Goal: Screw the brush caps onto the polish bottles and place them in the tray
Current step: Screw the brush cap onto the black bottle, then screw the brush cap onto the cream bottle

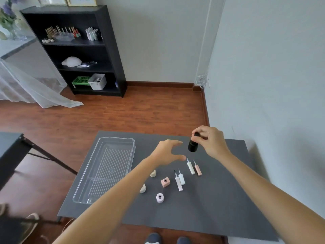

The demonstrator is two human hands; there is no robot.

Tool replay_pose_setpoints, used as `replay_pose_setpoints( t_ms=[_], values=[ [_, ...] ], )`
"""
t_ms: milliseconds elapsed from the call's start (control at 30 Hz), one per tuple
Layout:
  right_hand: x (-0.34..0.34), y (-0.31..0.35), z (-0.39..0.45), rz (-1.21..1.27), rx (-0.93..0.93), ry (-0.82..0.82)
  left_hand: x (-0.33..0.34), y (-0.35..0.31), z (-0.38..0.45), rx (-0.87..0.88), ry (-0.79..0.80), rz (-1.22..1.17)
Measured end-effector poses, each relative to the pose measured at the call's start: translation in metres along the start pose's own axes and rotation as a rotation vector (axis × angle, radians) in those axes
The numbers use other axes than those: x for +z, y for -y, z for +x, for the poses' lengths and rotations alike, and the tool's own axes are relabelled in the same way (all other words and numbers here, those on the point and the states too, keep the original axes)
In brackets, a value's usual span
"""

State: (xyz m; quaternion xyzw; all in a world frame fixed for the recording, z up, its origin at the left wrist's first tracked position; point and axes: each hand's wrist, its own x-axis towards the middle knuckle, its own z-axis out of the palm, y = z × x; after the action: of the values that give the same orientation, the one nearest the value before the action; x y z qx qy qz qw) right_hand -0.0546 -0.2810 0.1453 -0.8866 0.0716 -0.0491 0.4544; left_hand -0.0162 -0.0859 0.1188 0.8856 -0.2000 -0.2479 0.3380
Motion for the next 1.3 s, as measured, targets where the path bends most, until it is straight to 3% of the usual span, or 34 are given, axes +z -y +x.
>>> replay_pose_setpoints(
  t_ms=[333, 867, 933, 1100, 1200, 1300],
  values=[
    [0.022, -0.107, -0.02, -0.159, 0.314, -0.053, 0.031, 0.113, -0.008, -0.341, 0.1, 0.184],
    [0.039, -0.129, -0.025, -0.214, 0.38, -0.011, 0.055, 0.145, -0.009, -0.333, -0.126, 0.057],
    [0.042, -0.123, -0.028, -0.267, 0.314, -0.017, 0.054, 0.144, -0.009, -0.32, -0.159, 0.044],
    [0.063, -0.11, -0.033, -0.509, -0.11, -0.096, 0.05, 0.139, -0.01, -0.277, -0.252, -0.014],
    [0.082, -0.105, -0.028, -0.68, -0.128, -0.009, 0.047, 0.134, -0.01, -0.267, -0.281, -0.069],
    [0.099, -0.11, -0.02, -0.863, -0.004, 0.123, 0.046, 0.13, -0.011, -0.263, -0.294, -0.114]
  ],
)
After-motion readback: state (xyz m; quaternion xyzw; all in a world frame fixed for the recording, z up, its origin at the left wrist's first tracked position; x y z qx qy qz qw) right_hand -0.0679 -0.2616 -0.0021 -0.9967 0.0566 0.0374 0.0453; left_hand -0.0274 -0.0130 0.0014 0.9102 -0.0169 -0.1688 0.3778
